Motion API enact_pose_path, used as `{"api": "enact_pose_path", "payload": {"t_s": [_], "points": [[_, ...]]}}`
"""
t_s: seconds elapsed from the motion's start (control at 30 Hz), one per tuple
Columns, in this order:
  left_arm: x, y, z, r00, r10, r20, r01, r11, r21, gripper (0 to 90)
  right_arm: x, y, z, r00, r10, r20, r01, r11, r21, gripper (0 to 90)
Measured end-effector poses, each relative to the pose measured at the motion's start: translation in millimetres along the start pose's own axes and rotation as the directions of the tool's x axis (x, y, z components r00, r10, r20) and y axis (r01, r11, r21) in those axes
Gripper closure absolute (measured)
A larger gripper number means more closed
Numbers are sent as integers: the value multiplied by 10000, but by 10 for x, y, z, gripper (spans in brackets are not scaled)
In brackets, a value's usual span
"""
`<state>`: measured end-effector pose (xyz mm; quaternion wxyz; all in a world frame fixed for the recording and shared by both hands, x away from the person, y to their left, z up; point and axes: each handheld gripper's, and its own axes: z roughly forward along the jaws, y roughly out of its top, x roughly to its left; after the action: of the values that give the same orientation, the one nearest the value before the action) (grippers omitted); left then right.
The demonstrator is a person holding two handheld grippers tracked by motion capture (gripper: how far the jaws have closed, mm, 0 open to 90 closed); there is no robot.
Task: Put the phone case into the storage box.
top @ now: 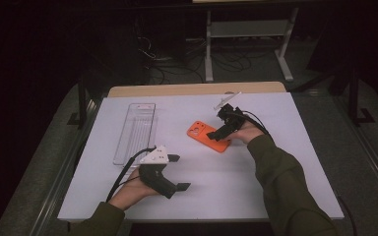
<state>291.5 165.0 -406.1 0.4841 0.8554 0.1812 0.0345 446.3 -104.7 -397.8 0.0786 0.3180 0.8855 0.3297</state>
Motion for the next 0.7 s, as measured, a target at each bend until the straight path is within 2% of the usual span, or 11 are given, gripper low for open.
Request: {"api": "enact_pose_path", "payload": {"t_s": [0.3,0.5,0.67,0.7], "points": [[9,0,-1,10000,72,23,-72,10000,22,0,-29,-19,105,10000,-85,-52,86,9997,218,0],[4,-1,0,10000,59,38,-59,10000,-1,0,-26,-40,190,9997,-30,-236,43,9985,544,0],[6,-1,0,10000,71,42,-71,10000,10,0,-32,-54,257,9996,-217,-196,232,9968,771,0],[5,-1,0,10000,56,44,-56,10000,-15,1,-22,-54,261,9995,-86,-298,111,9964,838,0]]}}
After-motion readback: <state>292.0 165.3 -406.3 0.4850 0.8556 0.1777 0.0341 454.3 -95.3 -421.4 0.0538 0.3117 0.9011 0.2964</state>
